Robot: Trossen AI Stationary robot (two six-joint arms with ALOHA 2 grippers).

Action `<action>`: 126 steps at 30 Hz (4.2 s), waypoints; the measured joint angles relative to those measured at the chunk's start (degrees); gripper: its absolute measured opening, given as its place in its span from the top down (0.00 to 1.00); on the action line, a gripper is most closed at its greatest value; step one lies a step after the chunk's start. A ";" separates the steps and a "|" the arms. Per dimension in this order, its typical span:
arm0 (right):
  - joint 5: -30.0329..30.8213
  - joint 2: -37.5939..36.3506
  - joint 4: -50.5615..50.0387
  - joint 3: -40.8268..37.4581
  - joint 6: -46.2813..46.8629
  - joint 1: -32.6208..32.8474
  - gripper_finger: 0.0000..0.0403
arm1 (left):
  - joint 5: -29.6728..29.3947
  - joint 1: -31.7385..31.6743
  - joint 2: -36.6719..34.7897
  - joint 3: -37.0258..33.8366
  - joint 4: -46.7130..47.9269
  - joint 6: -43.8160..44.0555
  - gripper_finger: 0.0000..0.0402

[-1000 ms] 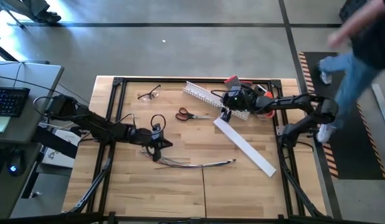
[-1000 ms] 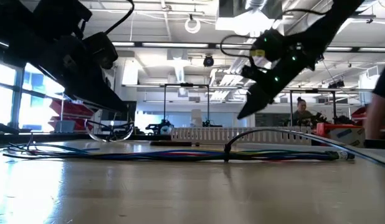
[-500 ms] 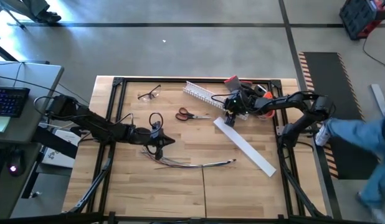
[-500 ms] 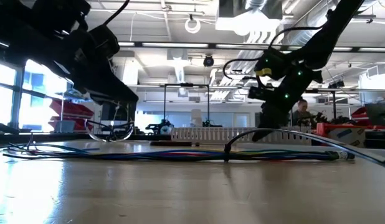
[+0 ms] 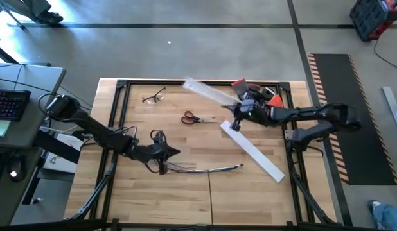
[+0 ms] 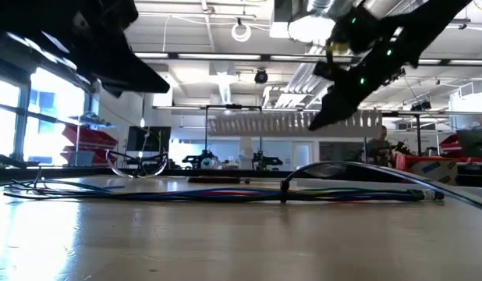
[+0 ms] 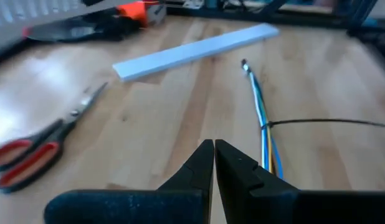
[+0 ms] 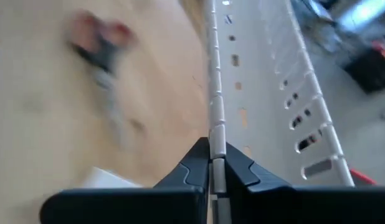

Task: Ziptie cables
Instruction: Put the cable wires into the white cable duct

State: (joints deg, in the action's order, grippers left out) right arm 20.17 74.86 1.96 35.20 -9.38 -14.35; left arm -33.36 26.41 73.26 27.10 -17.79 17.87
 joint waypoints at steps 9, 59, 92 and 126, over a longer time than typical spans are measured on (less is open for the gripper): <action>-6.74 2.94 8.37 0.03 10.42 17.51 1.00 | -13.23 9.52 -0.30 14.50 21.08 1.39 1.00; -6.02 8.10 -19.79 3.44 39.26 45.99 0.60 | -8.29 14.67 6.79 5.83 19.17 23.36 1.00; 2.49 13.86 -10.37 14.02 34.41 52.40 0.99 | 0.75 5.66 33.86 11.85 -25.44 -21.93 0.60; 15.21 6.10 -26.15 25.93 34.21 54.25 0.99 | -1.45 5.10 42.42 16.13 -28.72 -16.61 0.50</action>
State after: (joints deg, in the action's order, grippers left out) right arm 35.38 80.96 -24.20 61.12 24.83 39.90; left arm -34.81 31.51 115.68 43.23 -46.51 1.25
